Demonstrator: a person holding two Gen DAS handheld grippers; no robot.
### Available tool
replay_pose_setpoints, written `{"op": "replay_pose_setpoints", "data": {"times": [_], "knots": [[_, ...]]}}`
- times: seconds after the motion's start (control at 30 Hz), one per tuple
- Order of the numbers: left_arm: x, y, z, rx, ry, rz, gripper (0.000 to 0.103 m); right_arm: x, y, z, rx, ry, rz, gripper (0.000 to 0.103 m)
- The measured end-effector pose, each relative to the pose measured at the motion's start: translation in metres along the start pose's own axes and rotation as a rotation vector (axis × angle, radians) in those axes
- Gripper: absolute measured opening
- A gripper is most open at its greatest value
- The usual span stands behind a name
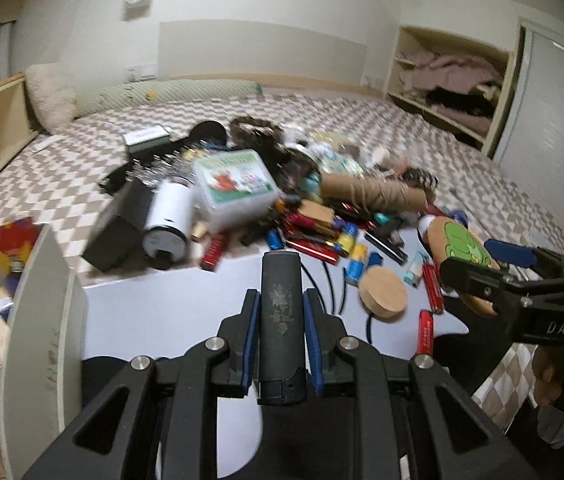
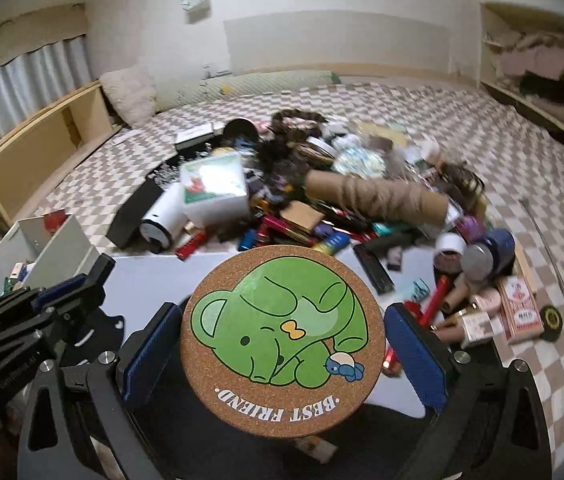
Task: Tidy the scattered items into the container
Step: 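Carry the coaster and black lighter in both tools over the white box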
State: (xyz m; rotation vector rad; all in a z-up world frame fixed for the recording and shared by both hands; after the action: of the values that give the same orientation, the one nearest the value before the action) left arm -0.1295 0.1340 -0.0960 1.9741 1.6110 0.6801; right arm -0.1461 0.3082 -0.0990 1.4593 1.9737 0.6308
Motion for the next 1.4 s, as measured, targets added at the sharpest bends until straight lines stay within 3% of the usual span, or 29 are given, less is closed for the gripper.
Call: {"op": "replay_pose_setpoints", "data": {"times": [0.63,1.4], "knots": [[-0.109,0.077,-0.015,0.131,0.147,-0.162,0.021,-0.137,-0.006,-0.045,0.051,0.192,-0.124,0.101],[-0.241,0.151,-0.003,0.234,0.343,-0.349,0.021,-0.286,-0.038,-0.063,0.030,0.272,-0.347,0.101]]}}
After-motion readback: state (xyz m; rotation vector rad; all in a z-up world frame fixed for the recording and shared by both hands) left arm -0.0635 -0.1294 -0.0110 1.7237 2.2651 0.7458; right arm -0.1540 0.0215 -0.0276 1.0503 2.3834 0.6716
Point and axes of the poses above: each gripper's, at about its wrist camera, not at the fingertips, and y roughly against the way its jaws point, x to its right, z to its underside, the point moved 6 cm from there along -y, roughly the way its jaws point, and after that the axes turned 5 degrees about -z, right-handed, at the moved point
